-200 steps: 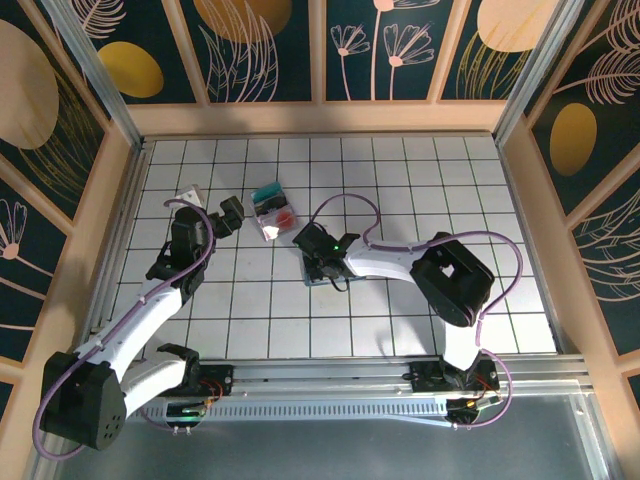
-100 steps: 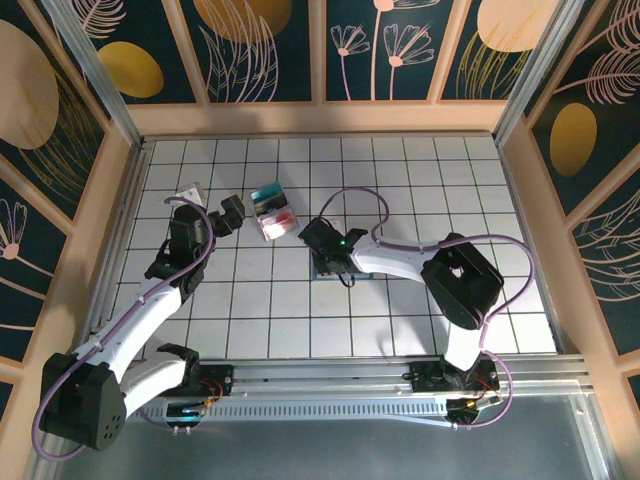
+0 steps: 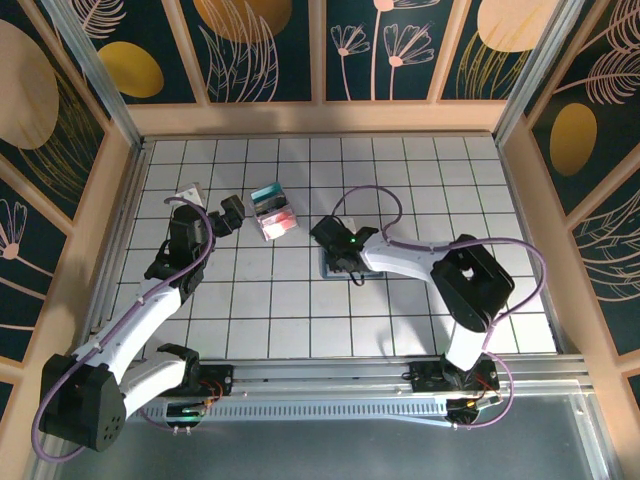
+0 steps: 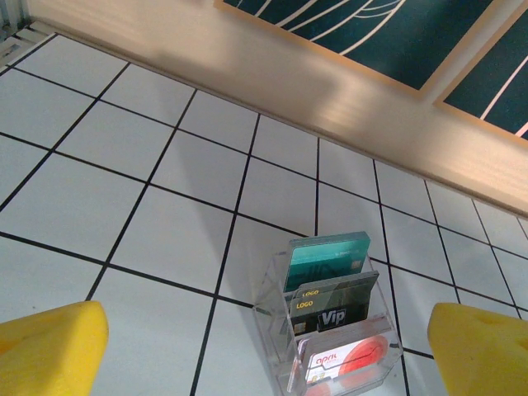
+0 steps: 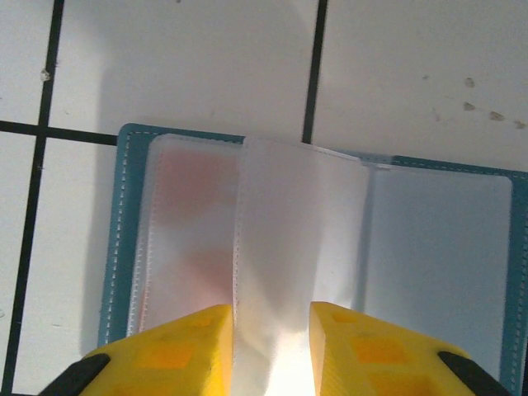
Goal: Take the credit cards out of the card holder
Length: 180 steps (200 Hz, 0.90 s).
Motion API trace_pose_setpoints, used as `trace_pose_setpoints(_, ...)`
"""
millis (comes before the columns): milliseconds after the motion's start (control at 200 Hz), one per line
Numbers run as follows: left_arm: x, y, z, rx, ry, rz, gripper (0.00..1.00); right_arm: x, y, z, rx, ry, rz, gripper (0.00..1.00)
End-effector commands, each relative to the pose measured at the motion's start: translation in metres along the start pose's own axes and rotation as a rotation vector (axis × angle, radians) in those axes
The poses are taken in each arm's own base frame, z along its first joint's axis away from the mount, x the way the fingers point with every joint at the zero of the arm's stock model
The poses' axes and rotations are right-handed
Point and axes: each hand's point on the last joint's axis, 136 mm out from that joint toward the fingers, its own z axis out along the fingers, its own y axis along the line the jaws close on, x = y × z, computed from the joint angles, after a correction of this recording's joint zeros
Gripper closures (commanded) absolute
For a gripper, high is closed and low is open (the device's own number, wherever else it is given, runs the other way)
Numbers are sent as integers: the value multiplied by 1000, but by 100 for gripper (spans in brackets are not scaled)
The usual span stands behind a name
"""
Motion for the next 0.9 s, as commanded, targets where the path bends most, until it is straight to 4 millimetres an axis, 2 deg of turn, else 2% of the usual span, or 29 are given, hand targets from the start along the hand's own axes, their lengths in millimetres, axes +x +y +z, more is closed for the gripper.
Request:
trace_pose_setpoints(0,-18,-8,-5,24,-34,1,1,-4,-17,-8,43,-25,42,73)
trace_pose_setpoints(80,-18,-9,-5,27,-31,3,1,-3,-21,-8,46,-24,49,77)
trace_pose_setpoints(215,-18,-11,-5,35,-30,8,1,-5,-27,-9,47,-29,68,77)
trace_pose_setpoints(616,-20,-17,-3,56,-22,4,1,-5,-64,-12,84,-33,128,71)
trace_pose_setpoints(896,-20,-19,-2,61,-16,2,1,9,-82,3,75,-5,162,71)
